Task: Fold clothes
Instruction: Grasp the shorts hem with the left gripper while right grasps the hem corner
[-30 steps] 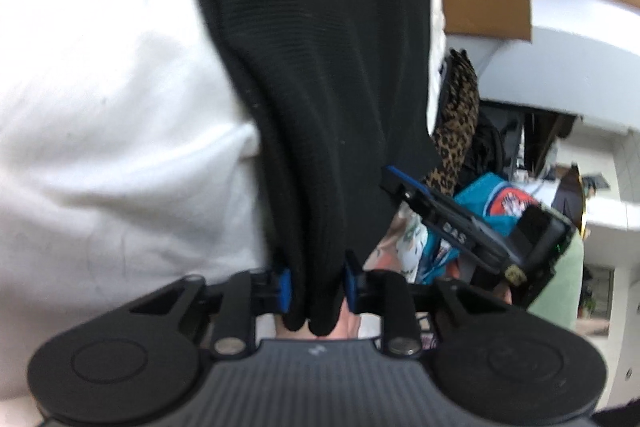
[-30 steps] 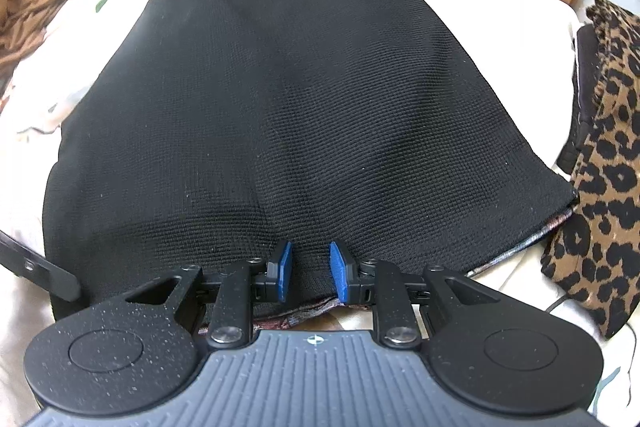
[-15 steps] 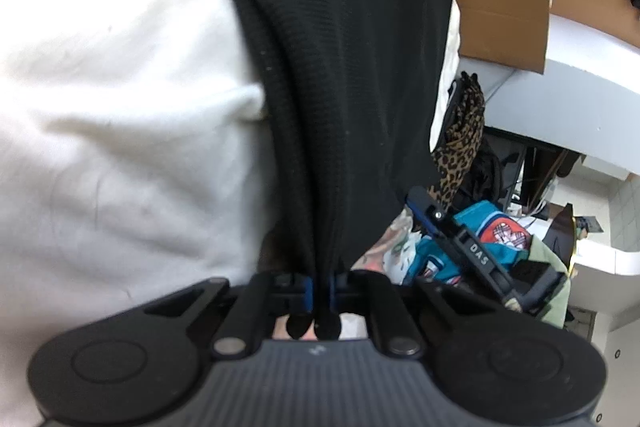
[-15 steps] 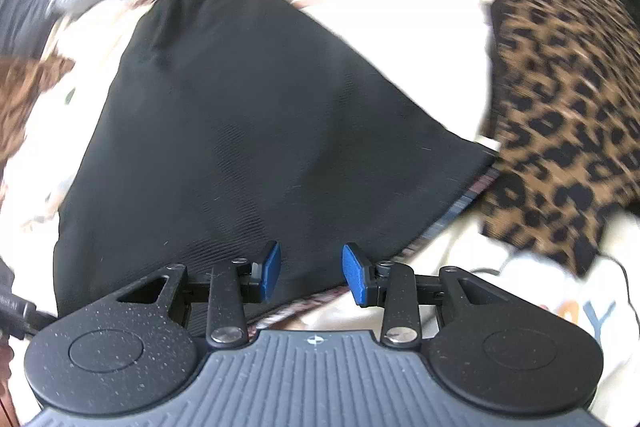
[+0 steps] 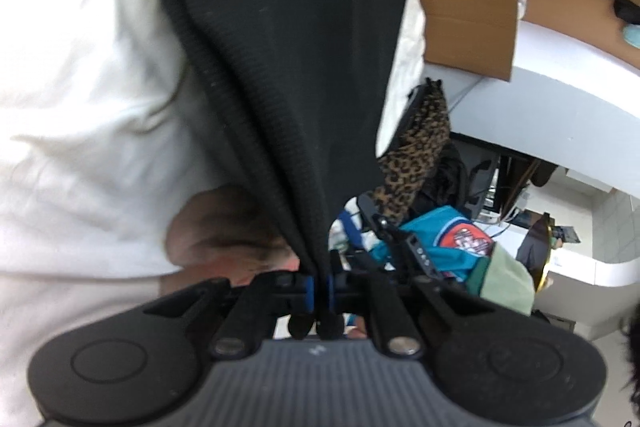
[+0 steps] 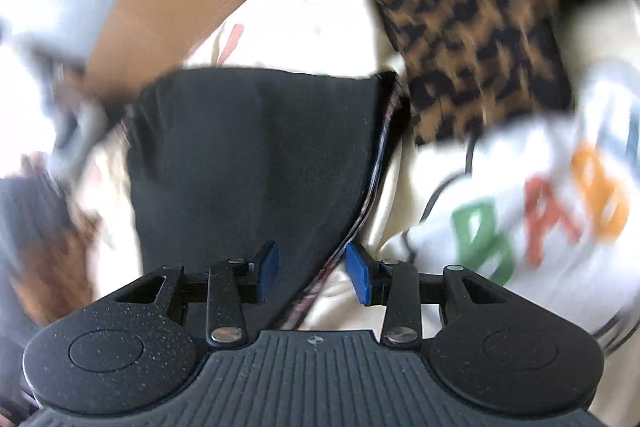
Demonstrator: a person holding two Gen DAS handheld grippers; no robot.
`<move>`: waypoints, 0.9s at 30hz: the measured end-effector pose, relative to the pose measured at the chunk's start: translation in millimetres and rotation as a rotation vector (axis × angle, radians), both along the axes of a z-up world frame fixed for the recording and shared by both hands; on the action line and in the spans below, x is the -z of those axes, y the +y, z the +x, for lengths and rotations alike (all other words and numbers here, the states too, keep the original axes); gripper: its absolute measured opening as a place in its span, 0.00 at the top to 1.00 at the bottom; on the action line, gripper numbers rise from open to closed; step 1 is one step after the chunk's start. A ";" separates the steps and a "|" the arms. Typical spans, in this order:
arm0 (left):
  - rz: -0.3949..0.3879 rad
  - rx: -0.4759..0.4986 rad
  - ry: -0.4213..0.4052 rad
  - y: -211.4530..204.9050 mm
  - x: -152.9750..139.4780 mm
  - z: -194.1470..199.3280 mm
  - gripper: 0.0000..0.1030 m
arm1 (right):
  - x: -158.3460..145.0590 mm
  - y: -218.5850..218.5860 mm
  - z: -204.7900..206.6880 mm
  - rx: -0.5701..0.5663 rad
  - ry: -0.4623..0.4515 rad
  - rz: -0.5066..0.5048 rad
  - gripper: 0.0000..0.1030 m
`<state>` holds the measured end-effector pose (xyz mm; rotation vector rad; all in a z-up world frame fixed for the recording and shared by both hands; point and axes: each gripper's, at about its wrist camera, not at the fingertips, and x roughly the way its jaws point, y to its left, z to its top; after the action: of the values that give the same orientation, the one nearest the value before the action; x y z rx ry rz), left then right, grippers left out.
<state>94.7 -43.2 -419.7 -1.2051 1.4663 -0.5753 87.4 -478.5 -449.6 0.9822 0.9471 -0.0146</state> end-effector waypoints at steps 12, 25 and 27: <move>0.040 -0.005 0.006 -1.3 -39.5 15.5 0.94 | 15.1 -1.8 -24.5 0.122 -0.051 0.283 0.35; 0.120 0.039 0.021 14.3 -58.3 16.9 0.95 | 34.5 5.4 -22.1 0.265 -0.082 0.267 0.68; 0.130 0.044 0.025 16.8 -58.6 16.3 0.94 | 36.2 8.9 -22.2 0.271 -0.086 0.254 0.70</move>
<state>111.1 -26.5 -361.1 -1.0841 1.5306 -0.4889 65.2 -469.6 -485.8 1.3314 0.7430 -0.0804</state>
